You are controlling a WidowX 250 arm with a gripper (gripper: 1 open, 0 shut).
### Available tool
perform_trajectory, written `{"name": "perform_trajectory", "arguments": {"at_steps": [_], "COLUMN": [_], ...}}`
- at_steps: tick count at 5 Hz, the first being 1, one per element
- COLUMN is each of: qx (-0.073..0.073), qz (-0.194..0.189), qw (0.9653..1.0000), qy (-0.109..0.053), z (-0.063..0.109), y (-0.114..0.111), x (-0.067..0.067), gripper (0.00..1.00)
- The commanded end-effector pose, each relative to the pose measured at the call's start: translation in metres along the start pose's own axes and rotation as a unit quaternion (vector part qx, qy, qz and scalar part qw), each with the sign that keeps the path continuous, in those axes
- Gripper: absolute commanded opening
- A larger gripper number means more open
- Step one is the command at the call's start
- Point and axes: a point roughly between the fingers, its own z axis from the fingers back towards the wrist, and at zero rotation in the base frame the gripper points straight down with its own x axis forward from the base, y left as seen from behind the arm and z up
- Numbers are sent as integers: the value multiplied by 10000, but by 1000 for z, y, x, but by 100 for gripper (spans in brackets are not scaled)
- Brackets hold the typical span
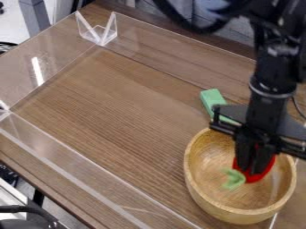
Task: Move the red fruit to the right
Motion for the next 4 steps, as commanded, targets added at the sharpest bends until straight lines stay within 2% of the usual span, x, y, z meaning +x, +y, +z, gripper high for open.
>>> {"name": "perform_trajectory", "arguments": {"at_steps": [1,3,4], "qx": [-110,-94,-88], "qz": [94,209,245], "qw": [9995,9994,9993], "qy": [-290,-275,-252], "z": [18,18,19], "y": [7,17,19], "x": [9,10,10], "gripper": [0,0,100]}}
